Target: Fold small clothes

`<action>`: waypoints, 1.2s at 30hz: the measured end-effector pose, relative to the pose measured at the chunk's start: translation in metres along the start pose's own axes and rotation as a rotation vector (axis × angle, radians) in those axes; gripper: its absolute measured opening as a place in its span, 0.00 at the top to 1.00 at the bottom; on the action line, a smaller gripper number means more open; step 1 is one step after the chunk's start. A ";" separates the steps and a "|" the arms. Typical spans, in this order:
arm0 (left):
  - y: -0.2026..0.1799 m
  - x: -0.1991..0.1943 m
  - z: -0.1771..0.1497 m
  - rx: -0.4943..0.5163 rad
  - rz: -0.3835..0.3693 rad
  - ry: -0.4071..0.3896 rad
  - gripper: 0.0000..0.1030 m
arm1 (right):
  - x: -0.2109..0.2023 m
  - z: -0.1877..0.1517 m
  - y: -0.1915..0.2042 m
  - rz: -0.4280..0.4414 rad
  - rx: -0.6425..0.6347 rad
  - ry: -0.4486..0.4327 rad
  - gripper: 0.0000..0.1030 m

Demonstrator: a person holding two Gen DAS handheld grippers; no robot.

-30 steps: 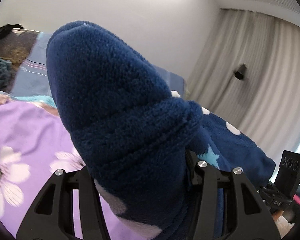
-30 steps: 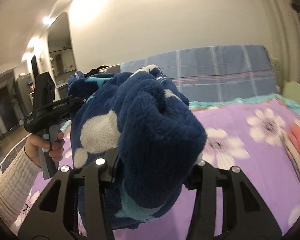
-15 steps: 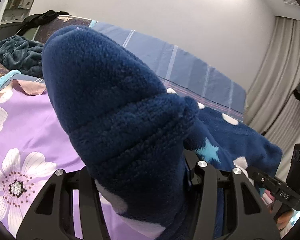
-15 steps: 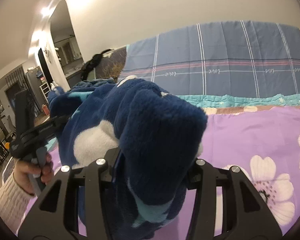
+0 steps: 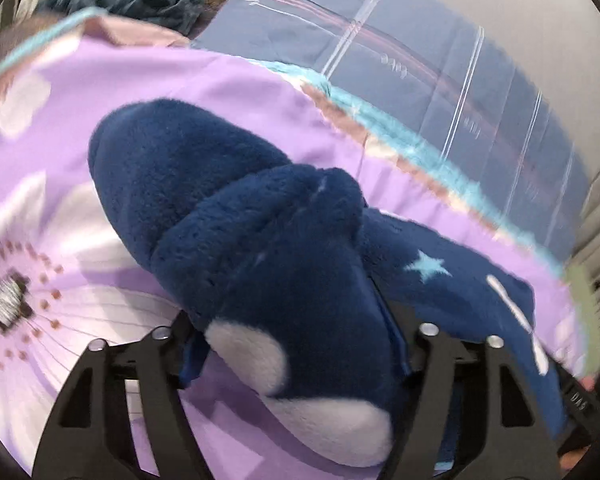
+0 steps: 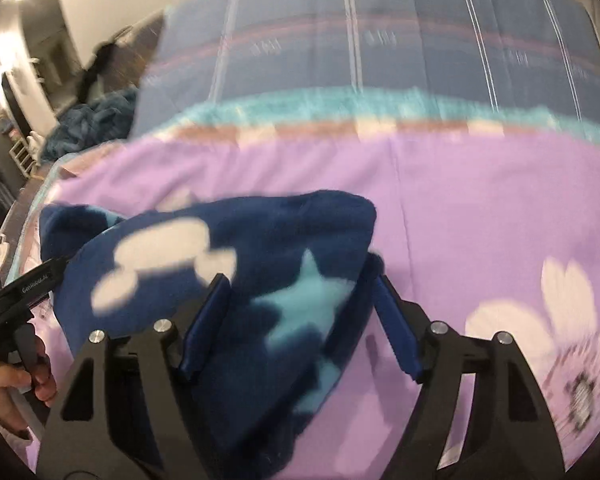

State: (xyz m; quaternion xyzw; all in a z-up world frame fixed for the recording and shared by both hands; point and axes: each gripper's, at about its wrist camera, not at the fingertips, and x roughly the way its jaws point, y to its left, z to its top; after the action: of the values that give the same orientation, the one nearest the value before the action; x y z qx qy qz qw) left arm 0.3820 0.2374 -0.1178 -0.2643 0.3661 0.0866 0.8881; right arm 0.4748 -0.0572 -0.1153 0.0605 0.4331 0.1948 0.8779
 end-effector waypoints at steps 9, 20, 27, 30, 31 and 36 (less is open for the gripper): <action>-0.017 -0.059 -0.012 0.130 0.029 -0.078 0.22 | -0.065 -0.021 0.016 -0.146 -0.146 -0.104 0.22; -0.072 -0.236 -0.117 0.406 -0.076 -0.256 0.01 | -0.242 -0.137 0.034 -0.201 -0.250 -0.317 0.02; -0.099 -0.308 -0.191 0.534 -0.102 -0.303 0.01 | -0.321 -0.205 0.049 -0.279 -0.291 -0.368 0.02; -0.105 -0.327 -0.220 0.563 -0.091 -0.292 0.01 | -0.346 -0.228 0.055 -0.308 -0.296 -0.386 0.02; -0.106 -0.330 -0.226 0.565 -0.091 -0.286 0.01 | -0.353 -0.234 0.056 -0.311 -0.293 -0.390 0.02; -0.107 -0.358 -0.260 0.581 -0.094 -0.286 0.01 | -0.384 -0.261 0.058 -0.304 -0.245 -0.384 0.02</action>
State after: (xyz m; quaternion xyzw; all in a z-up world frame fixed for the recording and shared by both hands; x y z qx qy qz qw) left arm 0.0056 0.0224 0.0207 -0.0016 0.2342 -0.0262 0.9718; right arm 0.0432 -0.1720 0.0223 -0.0758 0.2361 0.0967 0.9639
